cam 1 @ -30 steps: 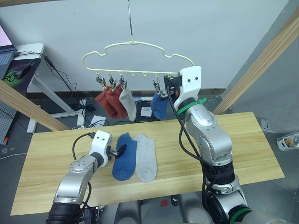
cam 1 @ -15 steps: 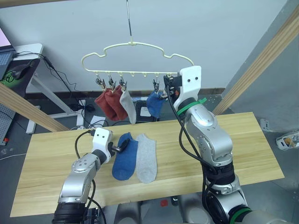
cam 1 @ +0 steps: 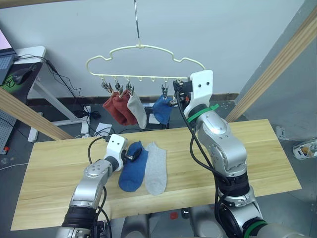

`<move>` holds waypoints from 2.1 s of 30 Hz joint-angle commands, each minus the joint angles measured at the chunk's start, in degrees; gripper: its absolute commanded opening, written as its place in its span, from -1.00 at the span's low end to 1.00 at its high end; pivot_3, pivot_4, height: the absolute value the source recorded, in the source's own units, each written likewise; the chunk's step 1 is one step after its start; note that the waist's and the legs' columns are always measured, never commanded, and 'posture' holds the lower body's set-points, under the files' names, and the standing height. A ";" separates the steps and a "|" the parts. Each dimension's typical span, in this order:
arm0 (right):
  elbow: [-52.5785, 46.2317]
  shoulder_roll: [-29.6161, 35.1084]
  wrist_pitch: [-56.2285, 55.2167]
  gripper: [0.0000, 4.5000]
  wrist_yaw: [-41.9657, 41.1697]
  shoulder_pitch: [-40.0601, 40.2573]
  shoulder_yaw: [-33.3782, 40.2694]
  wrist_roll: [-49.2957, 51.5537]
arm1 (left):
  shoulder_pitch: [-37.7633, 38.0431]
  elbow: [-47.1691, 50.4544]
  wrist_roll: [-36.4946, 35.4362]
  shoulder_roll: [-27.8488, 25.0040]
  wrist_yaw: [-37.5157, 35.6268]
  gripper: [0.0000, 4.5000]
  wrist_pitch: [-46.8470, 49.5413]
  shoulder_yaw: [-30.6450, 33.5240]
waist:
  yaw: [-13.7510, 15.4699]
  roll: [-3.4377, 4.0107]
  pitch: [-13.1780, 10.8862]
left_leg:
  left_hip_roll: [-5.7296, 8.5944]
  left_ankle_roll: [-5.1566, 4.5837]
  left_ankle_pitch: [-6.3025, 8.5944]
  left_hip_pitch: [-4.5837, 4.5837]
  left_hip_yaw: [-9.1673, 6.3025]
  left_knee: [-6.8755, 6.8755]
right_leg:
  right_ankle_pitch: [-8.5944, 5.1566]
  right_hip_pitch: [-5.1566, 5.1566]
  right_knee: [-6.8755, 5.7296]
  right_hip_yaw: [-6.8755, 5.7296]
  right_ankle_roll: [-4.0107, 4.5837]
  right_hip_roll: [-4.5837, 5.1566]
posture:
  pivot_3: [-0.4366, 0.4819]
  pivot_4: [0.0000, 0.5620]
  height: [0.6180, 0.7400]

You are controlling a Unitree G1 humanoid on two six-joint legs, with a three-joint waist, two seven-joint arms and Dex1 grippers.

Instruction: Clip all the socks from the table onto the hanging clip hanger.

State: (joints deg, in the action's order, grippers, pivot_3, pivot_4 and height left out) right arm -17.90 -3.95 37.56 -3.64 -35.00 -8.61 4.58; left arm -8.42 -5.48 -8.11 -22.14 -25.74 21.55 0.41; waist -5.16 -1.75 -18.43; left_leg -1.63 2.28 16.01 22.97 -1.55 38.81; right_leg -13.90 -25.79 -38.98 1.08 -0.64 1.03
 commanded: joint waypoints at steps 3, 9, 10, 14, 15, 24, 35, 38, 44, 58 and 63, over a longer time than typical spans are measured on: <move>-2.97 -0.50 -0.54 -1.00 0.13 -0.35 -0.48 0.00 | 1.33 0.04 1.12 -0.32 0.12 0.15 0.95 -0.37 | 0.00 0.00 0.00 | 0.00 0.00 0.00 -0.01 -0.01 0.00 | 0.00 0.00 0.00 0.00 0.00 0.00 | -0.42 0.08 1.00; -2.78 -0.53 -0.67 -1.00 0.10 -0.48 -0.45 0.01 | 1.72 0.90 0.29 -0.34 -0.01 -0.54 0.93 0.75 | -0.02 0.00 0.00 | -0.01 0.00 0.00 -0.01 0.00 0.00 | 0.00 0.01 0.00 0.00 0.00 0.00 | -0.41 0.08 1.00; -2.78 -0.53 -0.66 -1.00 0.10 -0.48 -0.45 0.01 | 1.90 1.33 -0.06 -0.30 -0.20 -0.68 0.83 0.95 | -0.03 0.00 0.00 | -0.01 0.00 0.00 -0.01 0.00 0.00 | 0.00 0.00 0.00 0.00 0.00 0.00 | -0.41 0.08 1.00; -2.69 -0.51 -0.72 -1.00 0.08 -0.60 -0.36 0.03 | 2.34 6.12 -1.69 -0.55 -1.91 -0.99 -0.44 1.20 | -0.04 0.00 0.00 | -0.02 0.00 0.00 -0.01 -0.01 0.00 | 0.00 0.00 0.00 -0.01 0.00 0.00 | -0.41 0.07 1.00; -2.61 -0.47 -0.80 -1.00 0.04 -0.67 -0.27 0.05 | 2.22 8.16 -2.30 -0.49 -2.86 -0.99 -1.26 0.88 | -0.03 0.00 0.00 | -0.01 0.00 0.00 0.00 -0.01 -0.01 | 0.00 0.00 0.00 -0.01 0.00 0.00 | -0.41 0.05 1.00; -3.95 -0.87 0.67 -1.00 0.10 -2.32 0.87 0.99 | -3.10 21.92 -5.75 2.26 -8.69 -0.99 -5.34 -4.34 | 0.07 -0.02 0.01 | 0.05 0.01 0.00 0.05 0.02 0.00 | 0.00 0.00 0.04 0.03 -0.01 0.04 | -0.42 0.00 1.00; -8.57 -3.29 5.68 -1.00 0.97 -2.52 1.07 2.63 | -13.41 10.09 -2.03 9.13 -7.75 -0.99 -14.43 -9.03 | -1.39 -0.03 0.01 | 0.04 0.00 0.00 0.06 0.02 0.00 | 0.01 -0.01 0.03 0.01 -0.01 0.00 | -0.48 -0.03 1.00; -8.78 -3.50 6.18 -1.00 1.07 -2.72 1.22 2.64 | -15.36 6.57 -0.79 10.46 -6.82 -0.99 -17.63 -9.03 | -1.52 -0.03 0.02 | 0.04 0.00 0.00 0.06 0.02 0.00 | 0.01 -0.01 0.02 0.02 -0.01 0.00 | -0.50 -0.04 1.00; -8.88 -3.47 6.18 -1.00 1.25 -2.59 1.19 2.06 | -18.15 2.16 -0.03 12.65 -5.70 -0.99 -22.67 -8.50 | -1.57 -0.04 0.02 | 0.04 0.00 0.00 0.07 0.04 0.01 | 0.01 -0.01 0.02 0.02 -0.02 0.00 | -0.51 -0.05 1.00; -8.78 -1.39 4.20 -1.00 1.41 -2.62 0.54 0.37 | -17.30 1.51 0.74 13.26 -5.07 -0.99 -25.65 -8.58 | -1.59 -0.06 0.04 | 0.04 0.00 0.00 0.08 0.05 0.04 | 0.01 -0.01 0.01 0.01 -0.02 0.00 | -0.52 -0.08 1.00; -8.54 -1.47 4.65 -1.00 1.56 -2.08 0.52 0.60 | -17.73 1.57 0.41 14.10 -4.46 -0.99 -26.41 -8.62 | -1.59 -0.06 0.04 | 0.04 0.00 0.00 0.08 0.06 0.04 | 0.01 -0.01 0.01 0.01 -0.02 0.00 | -0.52 -0.09 1.00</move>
State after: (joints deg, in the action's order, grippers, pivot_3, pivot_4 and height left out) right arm -22.42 -5.04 43.56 -2.27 -36.45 -7.34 5.20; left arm -25.41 -5.03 -7.55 -8.64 -30.55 -3.21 -8.41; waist -6.75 -1.81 -18.38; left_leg -1.58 2.28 16.01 23.05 -1.49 38.85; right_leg -13.89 -25.80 -38.97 1.10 -0.66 1.02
